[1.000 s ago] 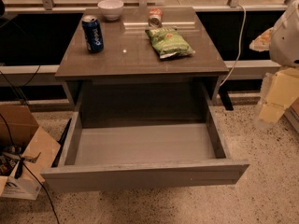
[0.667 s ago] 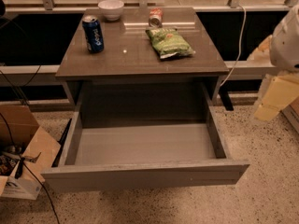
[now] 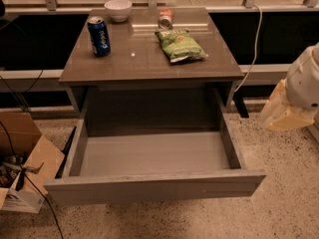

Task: Close top drawer

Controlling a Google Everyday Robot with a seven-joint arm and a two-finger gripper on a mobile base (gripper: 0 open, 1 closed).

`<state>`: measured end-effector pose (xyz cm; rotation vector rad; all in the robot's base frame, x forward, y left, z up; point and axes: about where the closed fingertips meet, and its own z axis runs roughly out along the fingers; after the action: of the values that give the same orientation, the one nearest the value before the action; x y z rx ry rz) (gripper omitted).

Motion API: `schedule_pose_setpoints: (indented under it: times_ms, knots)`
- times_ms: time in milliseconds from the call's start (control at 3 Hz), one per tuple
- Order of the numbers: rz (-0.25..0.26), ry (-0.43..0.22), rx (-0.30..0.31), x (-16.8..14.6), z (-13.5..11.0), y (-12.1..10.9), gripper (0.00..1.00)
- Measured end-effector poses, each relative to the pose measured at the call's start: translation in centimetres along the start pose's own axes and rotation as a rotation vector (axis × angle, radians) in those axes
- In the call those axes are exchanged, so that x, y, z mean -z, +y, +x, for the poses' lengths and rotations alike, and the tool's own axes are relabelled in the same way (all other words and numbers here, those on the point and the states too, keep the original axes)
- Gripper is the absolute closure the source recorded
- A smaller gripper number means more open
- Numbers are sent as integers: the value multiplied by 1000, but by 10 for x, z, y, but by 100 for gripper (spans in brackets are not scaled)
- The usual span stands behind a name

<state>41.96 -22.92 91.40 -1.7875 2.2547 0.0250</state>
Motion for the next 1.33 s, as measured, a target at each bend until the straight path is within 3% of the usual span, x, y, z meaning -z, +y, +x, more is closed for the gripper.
schedule_pose_setpoints:
  times_ms: [333, 667, 1000, 1333]
  knots:
    - [-74, 10, -15, -44, 25, 13, 92]
    - [-156, -1, -59, -91, 54, 18, 100]
    - [-172, -3, -64, -99, 56, 18, 100]
    - [-215, 38, -79, -125, 59, 22, 100]
